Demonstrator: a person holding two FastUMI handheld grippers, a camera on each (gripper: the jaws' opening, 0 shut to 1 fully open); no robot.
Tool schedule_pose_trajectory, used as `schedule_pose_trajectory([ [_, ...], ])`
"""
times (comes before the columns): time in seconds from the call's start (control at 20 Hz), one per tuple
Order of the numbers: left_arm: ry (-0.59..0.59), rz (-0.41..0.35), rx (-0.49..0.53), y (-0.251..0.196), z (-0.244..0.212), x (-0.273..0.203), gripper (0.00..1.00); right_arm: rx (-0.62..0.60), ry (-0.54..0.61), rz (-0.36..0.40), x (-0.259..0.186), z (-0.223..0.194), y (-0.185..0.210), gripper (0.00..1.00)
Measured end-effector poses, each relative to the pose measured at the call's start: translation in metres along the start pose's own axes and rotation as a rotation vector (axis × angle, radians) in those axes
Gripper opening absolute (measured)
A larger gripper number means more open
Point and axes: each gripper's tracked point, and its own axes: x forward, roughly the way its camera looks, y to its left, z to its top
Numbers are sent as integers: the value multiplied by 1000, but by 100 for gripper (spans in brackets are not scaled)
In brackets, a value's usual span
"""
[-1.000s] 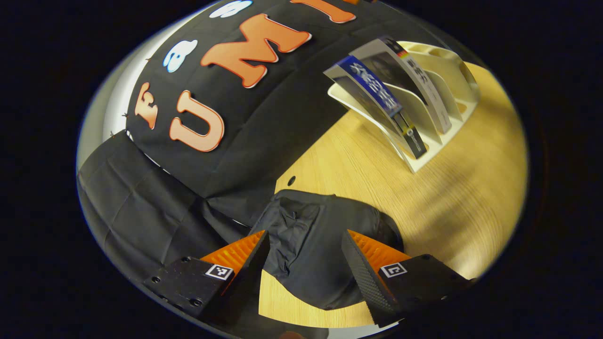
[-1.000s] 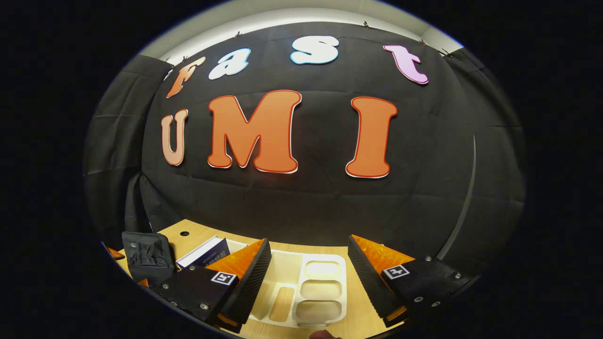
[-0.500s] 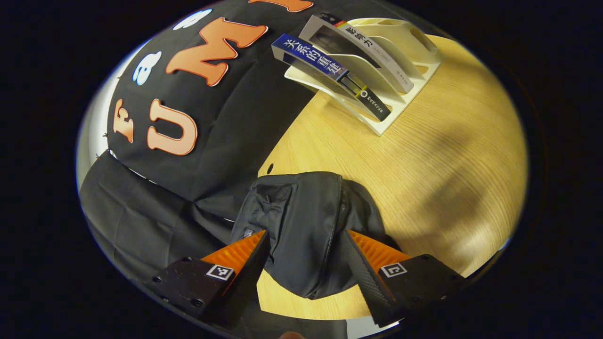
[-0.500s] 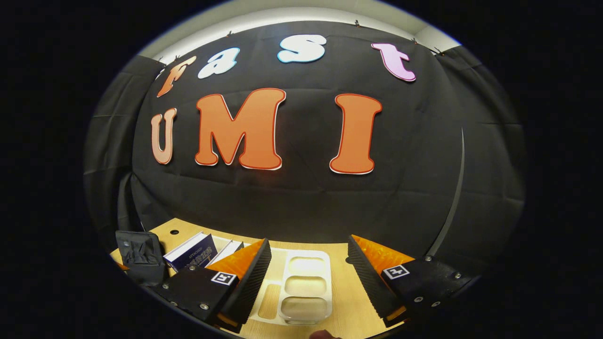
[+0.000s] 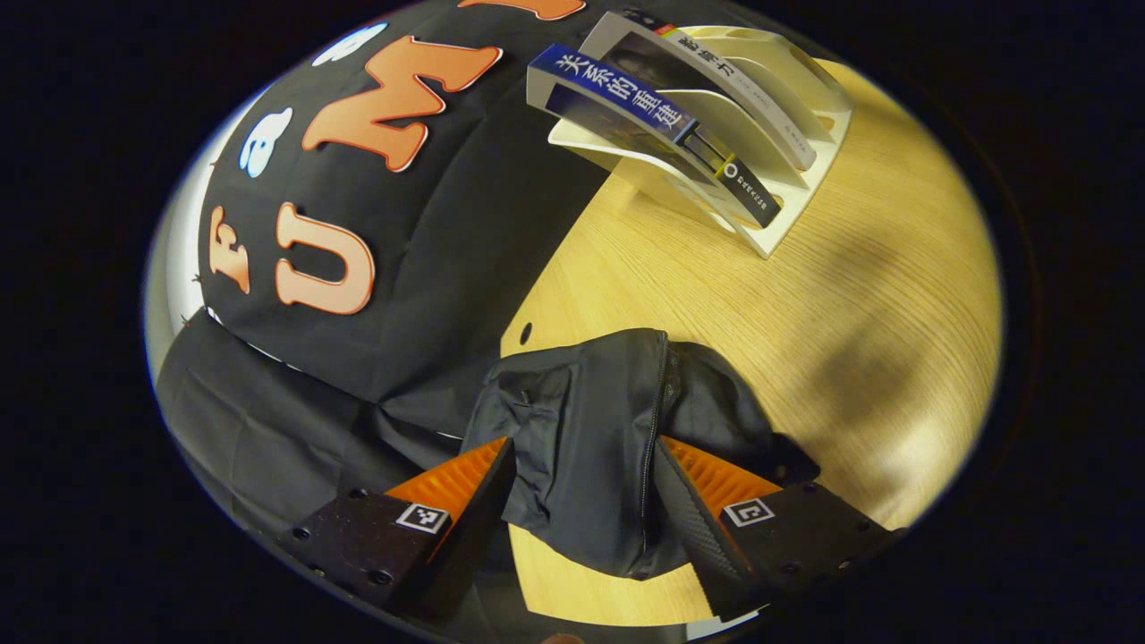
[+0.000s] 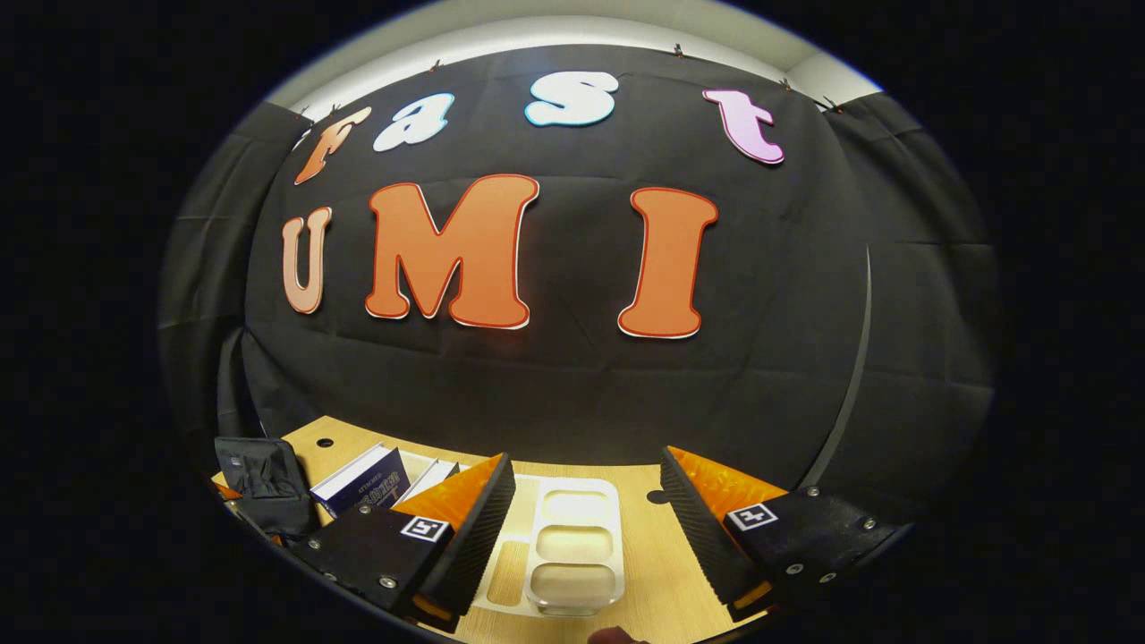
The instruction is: Open the schoolbag, grab two books from the bookshelf and put them into the schoolbag.
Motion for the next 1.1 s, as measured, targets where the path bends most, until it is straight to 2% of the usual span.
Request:
schedule_pose_trajectory([
  [0.2,-7,-4,87,-17,-2,10,96,-11,1,-45,-9,1,-8,97],
  [0.3,-18,31,127,-11,-4,11,95,-8,5,-66,-13,1,-12,97],
  [0.65,6,1,84,17,-5,43,93,7,5,-108,-21,6,-8,97],
  [0.8,-25,-39,43,40,7,47,29,-32,-1,-112,-25,11,-3,97],
  [0.9,-25,-94,7,56,11,49,13,-50,3,-114,-26,12,0,97],
  [1.0,-18,-161,-50,70,13,48,7,-45,29,-91,-28,9,10,97],
  [1.1,-15,-233,-100,88,17,46,6,-50,53,-59,-28,9,22,97],
])
